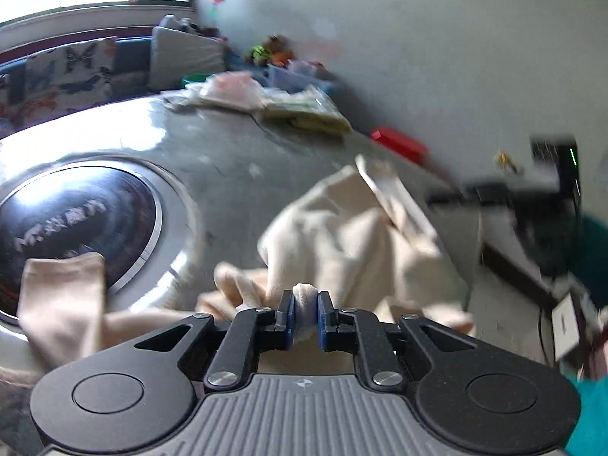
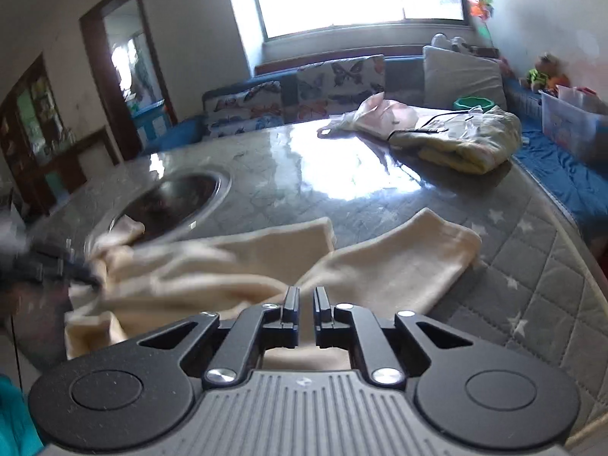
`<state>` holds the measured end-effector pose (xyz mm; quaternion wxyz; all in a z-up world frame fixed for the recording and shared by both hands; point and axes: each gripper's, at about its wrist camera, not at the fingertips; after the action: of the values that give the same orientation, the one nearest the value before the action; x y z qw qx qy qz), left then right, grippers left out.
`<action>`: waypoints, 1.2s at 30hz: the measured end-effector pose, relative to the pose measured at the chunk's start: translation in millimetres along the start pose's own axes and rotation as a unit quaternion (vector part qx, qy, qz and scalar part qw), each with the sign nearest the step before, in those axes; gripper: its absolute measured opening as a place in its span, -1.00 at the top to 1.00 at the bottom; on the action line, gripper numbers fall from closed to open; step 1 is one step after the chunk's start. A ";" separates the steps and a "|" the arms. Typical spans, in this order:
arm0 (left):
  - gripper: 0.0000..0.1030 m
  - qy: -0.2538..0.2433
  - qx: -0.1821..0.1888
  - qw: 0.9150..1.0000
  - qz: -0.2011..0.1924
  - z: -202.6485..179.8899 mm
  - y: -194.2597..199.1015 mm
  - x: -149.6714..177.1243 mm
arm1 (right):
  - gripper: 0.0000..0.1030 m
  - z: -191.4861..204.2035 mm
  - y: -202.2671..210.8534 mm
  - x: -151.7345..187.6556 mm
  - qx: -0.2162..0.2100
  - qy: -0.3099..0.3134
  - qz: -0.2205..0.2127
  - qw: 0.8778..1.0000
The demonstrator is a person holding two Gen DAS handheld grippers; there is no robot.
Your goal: Fold clothes
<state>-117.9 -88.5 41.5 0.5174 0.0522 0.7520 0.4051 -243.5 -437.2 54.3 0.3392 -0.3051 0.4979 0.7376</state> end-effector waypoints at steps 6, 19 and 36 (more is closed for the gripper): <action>0.74 -0.022 0.000 1.000 0.008 -14.3 -6.9 10.2 | 0.12 -2.2 -52.7 -31.9 0.000 0.000 0.011 1.000; 0.12 0.042 -0.035 0.997 -0.050 12.6 25.6 -9.9 | 0.76 5.5 -81.5 -41.1 -0.021 0.013 0.031 0.999; 0.77 0.074 -0.067 0.995 0.008 26.2 -17.3 -18.5 | 0.64 49.6 -15.5 22.2 -0.069 0.086 0.061 0.992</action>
<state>-82.0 -94.6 40.1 0.4599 -0.0071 0.7587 0.4613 -249.6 -381.9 44.3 0.2276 -0.3593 0.4904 0.7606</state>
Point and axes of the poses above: each gripper's, at about its wrist camera, not at the fingertips, and y roughly against the way its jaws point, z to its left, x to its underside, and after that the axes turned 10 degrees about -x, right-handed
